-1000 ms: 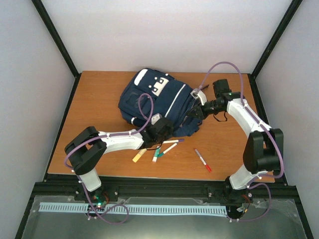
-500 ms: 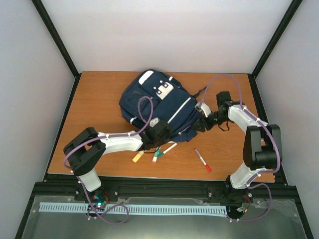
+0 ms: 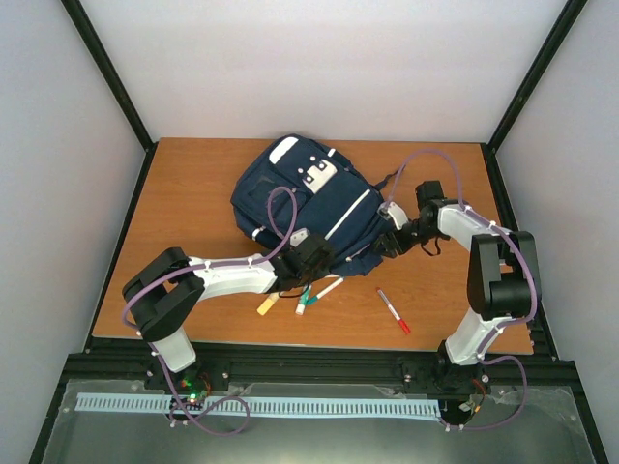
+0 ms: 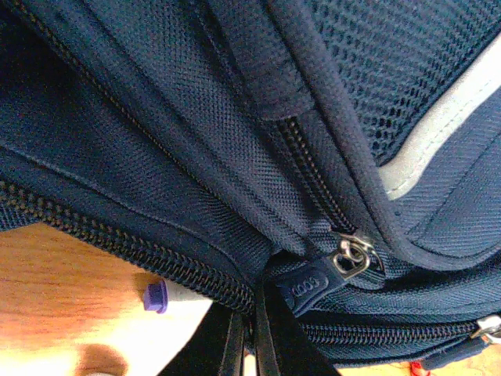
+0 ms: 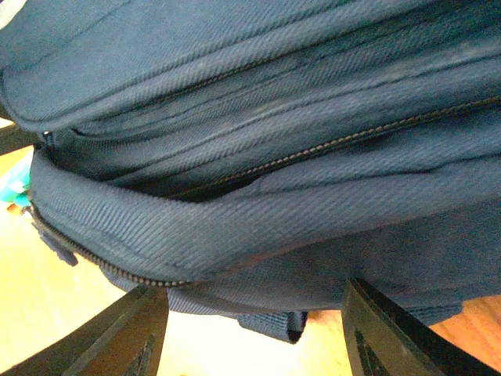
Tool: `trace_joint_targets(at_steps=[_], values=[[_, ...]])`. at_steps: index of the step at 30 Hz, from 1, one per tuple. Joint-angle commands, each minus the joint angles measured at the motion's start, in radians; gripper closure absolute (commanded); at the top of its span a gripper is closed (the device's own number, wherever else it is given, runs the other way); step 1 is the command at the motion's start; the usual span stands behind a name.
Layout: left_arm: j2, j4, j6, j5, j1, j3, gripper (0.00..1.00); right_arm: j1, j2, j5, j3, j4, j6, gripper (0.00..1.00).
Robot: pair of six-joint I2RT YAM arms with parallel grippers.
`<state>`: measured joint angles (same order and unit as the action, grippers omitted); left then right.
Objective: Pack the student bag
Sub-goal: Zip the student bag at the center of the board.
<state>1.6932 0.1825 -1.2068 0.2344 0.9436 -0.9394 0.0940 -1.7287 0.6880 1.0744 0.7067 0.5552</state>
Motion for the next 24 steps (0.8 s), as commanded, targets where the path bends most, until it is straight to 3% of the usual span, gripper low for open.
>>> trace_joint_targets(at_steps=[1, 4, 10, 14, 16, 20, 24], values=[[-0.021, 0.021, 0.023, 0.042, 0.002, -0.015, 0.99, 0.015, 0.026, -0.031, 0.034, -0.092, -0.070, 0.38], [-0.017, 0.019, 0.030, 0.030, 0.003, -0.025, 0.99, 0.048, 0.025, -0.065, 0.033, -0.160, -0.116, 0.38], [-0.022, 0.021, 0.057, 0.012, 0.003, -0.046, 0.99, 0.098, 0.054, -0.196, -0.097, -0.528, -0.227, 0.37], [-0.030, 0.024, 0.059, 0.015, 0.003, -0.044, 0.99, 0.102, 0.063, -0.311, -0.129, -0.672, -0.271, 0.38], [-0.028, 0.025, 0.059, 0.013, 0.003, -0.043, 0.99, 0.112, 0.059, -0.327, -0.108, -0.641, -0.265, 0.38], [-0.031, 0.028, 0.057, 0.008, 0.003, -0.045, 0.99, 0.139, -0.032, -0.361, 0.045, -0.371, -0.216, 0.37], [-0.037, 0.029, 0.056, 0.013, 0.003, -0.047, 0.99, 0.139, 0.039, -0.261, -0.032, -0.315, -0.066, 0.37]])
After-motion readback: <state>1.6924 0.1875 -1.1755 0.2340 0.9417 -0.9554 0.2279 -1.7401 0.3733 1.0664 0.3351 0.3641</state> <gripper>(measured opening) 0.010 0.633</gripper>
